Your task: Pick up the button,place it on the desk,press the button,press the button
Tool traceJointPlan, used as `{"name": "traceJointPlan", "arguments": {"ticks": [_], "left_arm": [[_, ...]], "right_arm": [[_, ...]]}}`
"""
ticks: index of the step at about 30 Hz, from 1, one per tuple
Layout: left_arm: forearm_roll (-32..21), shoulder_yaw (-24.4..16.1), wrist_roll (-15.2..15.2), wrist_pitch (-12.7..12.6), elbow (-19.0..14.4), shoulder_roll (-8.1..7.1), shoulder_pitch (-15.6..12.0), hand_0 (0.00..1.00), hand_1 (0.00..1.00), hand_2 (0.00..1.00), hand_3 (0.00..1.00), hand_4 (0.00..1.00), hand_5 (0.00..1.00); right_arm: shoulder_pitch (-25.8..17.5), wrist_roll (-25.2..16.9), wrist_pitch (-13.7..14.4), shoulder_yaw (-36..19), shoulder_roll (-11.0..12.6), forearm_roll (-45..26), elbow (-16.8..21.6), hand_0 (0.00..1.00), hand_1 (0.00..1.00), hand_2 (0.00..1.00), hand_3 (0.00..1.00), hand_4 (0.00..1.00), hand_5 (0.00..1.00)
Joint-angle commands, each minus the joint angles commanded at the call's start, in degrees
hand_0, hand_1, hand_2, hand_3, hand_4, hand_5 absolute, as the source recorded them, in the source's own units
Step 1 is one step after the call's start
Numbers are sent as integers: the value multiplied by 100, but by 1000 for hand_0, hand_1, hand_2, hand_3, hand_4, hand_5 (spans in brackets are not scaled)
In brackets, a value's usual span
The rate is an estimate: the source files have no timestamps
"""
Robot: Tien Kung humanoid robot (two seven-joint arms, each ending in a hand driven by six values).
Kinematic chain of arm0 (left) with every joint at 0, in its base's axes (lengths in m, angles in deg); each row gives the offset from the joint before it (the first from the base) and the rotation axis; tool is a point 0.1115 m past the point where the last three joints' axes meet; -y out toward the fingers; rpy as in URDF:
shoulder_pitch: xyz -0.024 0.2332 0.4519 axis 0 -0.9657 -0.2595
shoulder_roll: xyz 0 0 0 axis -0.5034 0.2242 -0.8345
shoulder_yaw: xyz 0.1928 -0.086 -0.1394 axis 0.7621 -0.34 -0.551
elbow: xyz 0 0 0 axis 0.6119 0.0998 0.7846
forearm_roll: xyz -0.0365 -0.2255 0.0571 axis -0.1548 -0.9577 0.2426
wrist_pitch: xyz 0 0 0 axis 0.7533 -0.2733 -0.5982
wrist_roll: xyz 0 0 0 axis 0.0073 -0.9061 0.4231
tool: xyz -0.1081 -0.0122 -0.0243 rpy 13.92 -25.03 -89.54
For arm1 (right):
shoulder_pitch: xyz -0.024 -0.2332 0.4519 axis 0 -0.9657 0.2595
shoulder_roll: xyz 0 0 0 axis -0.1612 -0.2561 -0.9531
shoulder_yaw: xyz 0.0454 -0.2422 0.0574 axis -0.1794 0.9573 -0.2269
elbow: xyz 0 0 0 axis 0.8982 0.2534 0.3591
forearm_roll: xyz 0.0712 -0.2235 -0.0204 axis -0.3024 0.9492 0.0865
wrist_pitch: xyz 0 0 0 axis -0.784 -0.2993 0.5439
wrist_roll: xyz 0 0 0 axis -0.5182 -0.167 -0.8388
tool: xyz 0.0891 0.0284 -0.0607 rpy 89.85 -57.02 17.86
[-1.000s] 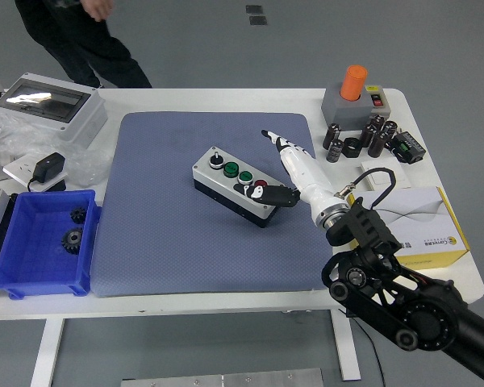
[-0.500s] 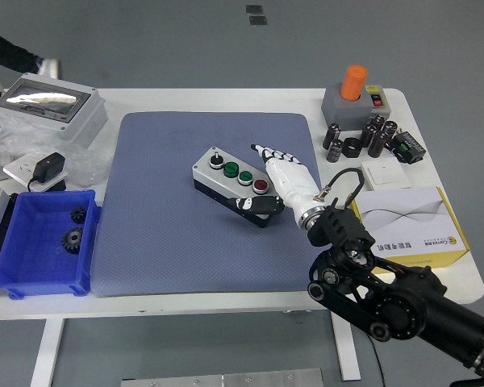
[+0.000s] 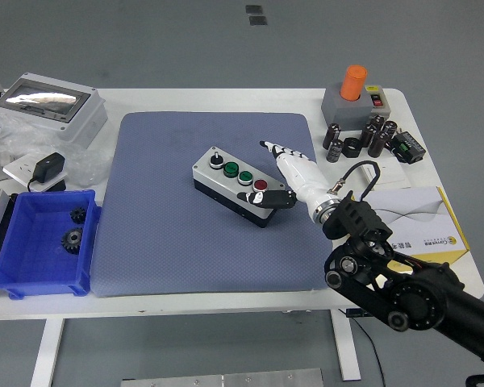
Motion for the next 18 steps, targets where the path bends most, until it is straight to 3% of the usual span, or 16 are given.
{"name": "traceJointPlan", "arguments": {"ticks": [7, 18], "left_arm": [[-10, 5, 4, 0, -1, -6, 25, 704, 683, 668, 807, 644, 881], [6, 0, 23, 5, -7, -29, 27, 704, 682, 668, 806, 642, 881]], "right_arm": [[238, -49, -98, 218, 126, -395, -31, 998, 998, 998, 998, 998, 559], [516, 28, -151, 528, -85, -505, -460, 998, 998, 998, 998, 998, 557]]}}
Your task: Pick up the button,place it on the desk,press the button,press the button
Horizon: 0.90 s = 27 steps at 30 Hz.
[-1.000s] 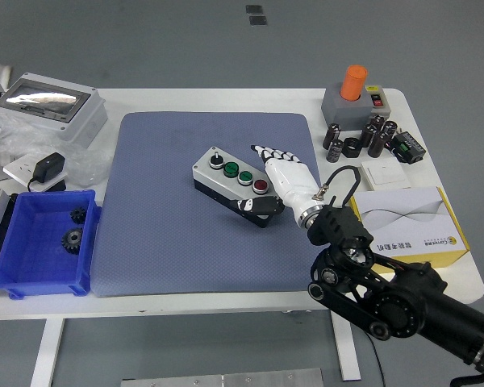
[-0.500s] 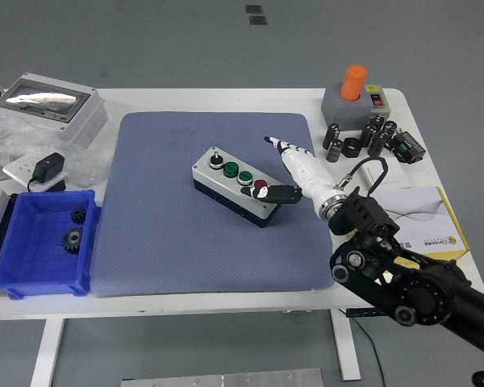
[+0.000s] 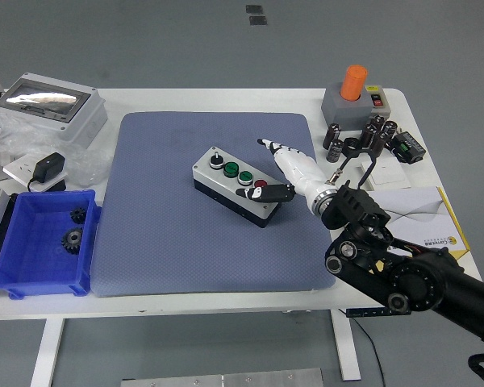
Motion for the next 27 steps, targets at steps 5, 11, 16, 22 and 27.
{"name": "traceJointPlan", "arguments": {"ticks": [5, 11, 16, 22, 27], "left_arm": [[27, -17, -10, 6, 3, -8, 14, 704, 682, 668, 805, 637, 879], [17, -7, 2, 3, -1, -4, 3, 703, 682, 668, 805, 633, 878], [11, -7, -25, 3, 9, -12, 10, 703, 682, 668, 805, 632, 878], [5, -4, -19, -1, 5, -17, 13, 703, 682, 668, 804, 630, 877], [28, -20, -42, 6, 12, -25, 37, 703, 682, 668, 803, 630, 879]], "right_arm": [[0, -35, 33, 60, -63, -71, -2, 998, 998, 998, 998, 998, 556], [31, -68, 122, 113, -121, -113, 75, 998, 998, 998, 998, 998, 556], [179, 131, -91, 371, -225, -137, -271, 998, 998, 998, 998, 998, 556], [336, 567, -476, 539, -293, 280, -431, 998, 998, 998, 998, 998, 564], [401, 811, -515, 641, -336, 543, -526, 998, 998, 998, 998, 998, 561]]}}
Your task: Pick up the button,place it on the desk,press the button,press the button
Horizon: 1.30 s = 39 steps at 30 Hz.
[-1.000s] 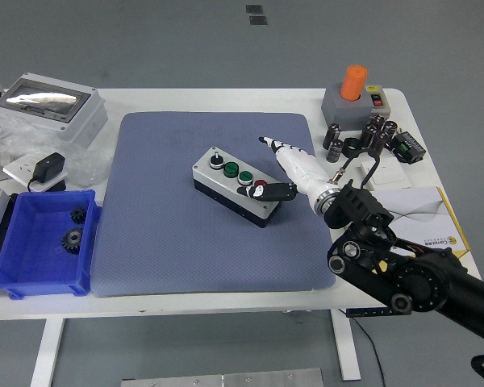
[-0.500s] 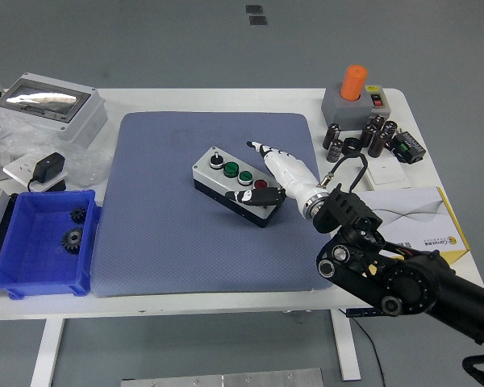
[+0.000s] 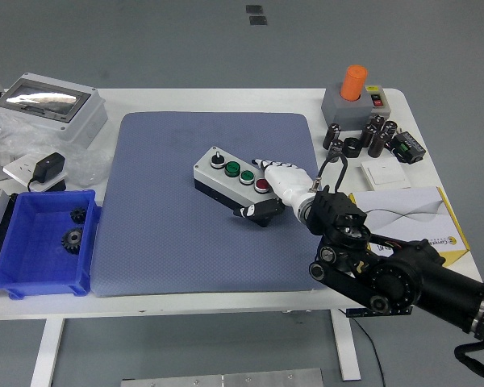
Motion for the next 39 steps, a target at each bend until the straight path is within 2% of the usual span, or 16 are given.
{"name": "traceJointPlan", "arguments": {"ticks": [3, 4, 8, 9, 15, 16, 21, 22, 27, 28, 33, 34, 39], "left_arm": [[8, -6, -9, -1, 0, -11, -2, 703, 682, 668, 803, 630, 879], [9, -7, -10, -2, 0, -13, -4, 703, 682, 668, 802, 630, 882], [17, -14, -30, -2, 4, -13, -2, 703, 682, 668, 802, 630, 882], [20, -15, -36, 0, 6, -12, 0, 703, 682, 668, 802, 627, 884], [29, -18, -83, 11, 29, -9, 12, 703, 682, 668, 802, 627, 884], [29, -18, -89, 12, 32, -10, 13, 703, 682, 667, 801, 623, 885], [36, -22, -124, 14, 47, -13, 15, 703, 682, 667, 801, 623, 885], [37, -23, -145, 15, 55, -12, 15, 703, 682, 667, 801, 619, 886], [50, -33, -224, 14, 81, -11, 11, 703, 682, 667, 801, 619, 886], [54, -35, -237, 12, 84, -10, 10, 703, 681, 667, 800, 615, 885], [80, -49, -315, 5, 103, -10, 11, 703, 681, 667, 800, 615, 885], [86, -52, -332, 3, 108, -10, 11, 703, 680, 667, 799, 613, 890], [100, -64, -418, -19, 122, -6, 4, 703, 680, 667, 799, 613, 890]], "right_arm": [[4, 46, 181, 42, -11, 112, -20, 998, 998, 998, 998, 998, 561], [3, 55, 227, 50, -14, 132, -19, 770, 876, 998, 998, 998, 546], [-6, 85, 353, 81, -23, 208, -25, 770, 876, 998, 998, 998, 546], [-9, 91, 368, 88, -25, 222, -28, 437, 674, 838, 998, 950, 341], [-11, 128, 387, 118, -44, 290, -42, 437, 674, 838, 998, 950, 341], [-10, 137, 378, 131, -49, 297, -46, 242, 433, 544, 899, 707, 147], [-15, 175, 383, 188, -77, 381, -66, 242, 433, 544, 899, 707, 147], [-17, 175, 397, 192, -80, 407, -65, 160, 358, 428, 656, 583, 215], [-30, 148, 494, 193, -83, 525, -34, 160, 358, 428, 656, 583, 215], [-34, 141, 512, 189, -81, 548, -26, 125, 321, 383, 494, 524, 236], [-42, 100, 621, 154, -60, 718, 40, 125, 321, 383, 494, 524, 236], [-44, 82, 649, 144, -53, 752, 58, 84, 273, 321, 363, 423, 46], [-75, -175, 901, -2, 27, 828, 181, 84, 273, 321, 363, 423, 46]]}}
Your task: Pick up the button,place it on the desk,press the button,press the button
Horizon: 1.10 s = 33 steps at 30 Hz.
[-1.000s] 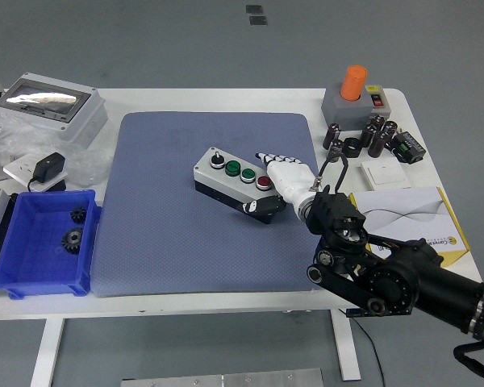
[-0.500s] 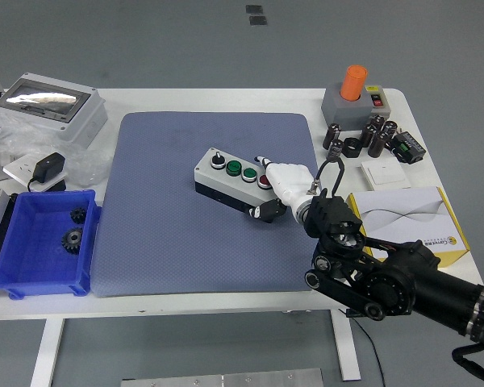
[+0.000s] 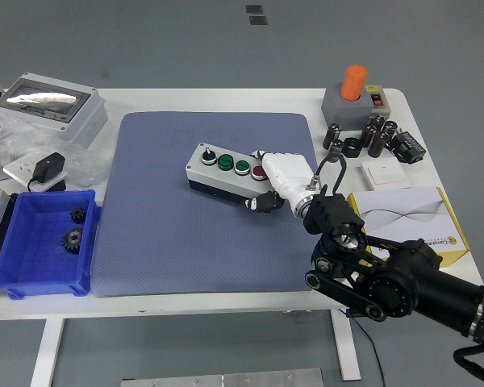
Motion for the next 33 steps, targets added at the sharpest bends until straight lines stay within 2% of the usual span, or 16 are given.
{"name": "traceJointPlan", "arguments": {"ticks": [1, 5, 6, 7, 12, 15, 18, 23, 25, 33], "left_arm": [[-5, 2, -13, -5, 1, 2, -2, 702, 679, 666, 798, 611, 891], [-19, 5, -34, -20, 1, 9, -13, 702, 679, 666, 798, 611, 891], [-32, 11, -38, -26, 0, 11, -19, 702, 678, 665, 797, 610, 892], [-37, 13, -37, -29, -1, 13, -23, 702, 678, 665, 797, 610, 892], [-40, 14, -28, -39, -9, 20, -34, 702, 678, 665, 797, 610, 892], [-4, -6, -41, -33, -7, 24, -20, 701, 678, 665, 797, 609, 891], [27, -23, -54, -28, -5, 27, -14, 701, 678, 665, 797, 609, 891], [36, -22, -51, -32, -10, 31, -24, 699, 677, 663, 796, 611, 893], [29, -16, -50, -34, -11, 33, -28, 700, 677, 662, 796, 613, 896], [28, -14, -59, -33, -8, 42, -25, 698, 676, 662, 795, 614, 896]], "right_arm": [[-14, -127, 46, -43, 39, -52, 33, 74, 266, 332, 431, 438, 2], [-86, -748, 49, -160, 284, -433, 251, 74, 266, 332, 431, 438, 2], [-110, -969, 18, -142, 390, -559, 357, 71, 272, 357, 496, 374, 2], [-121, -1118, -4, -94, 458, -624, 430, 71, 272, 357, 496, 374, 2], [-133, -1924, -20, 391, 722, -695, 814, 71, 272, 357, 496, 374, 2], [-106, -2316, 97, 793, 684, -538, 756, 85, 279, 365, 493, 352, 2], [-117, -2440, 229, 1004, 559, -391, 464, 85, 279, 365, 493, 352, 2], [-158, -2442, 419, 1027, 440, -185, 114, 102, 296, 372, 471, 345, 2], [-180, -2394, 476, 997, 409, -144, 29, 129, 317, 376, 476, 347, 2], [-243, -2258, 519, 915, 362, -134, -55, 132, 323, 378, 478, 346, 2]]}}
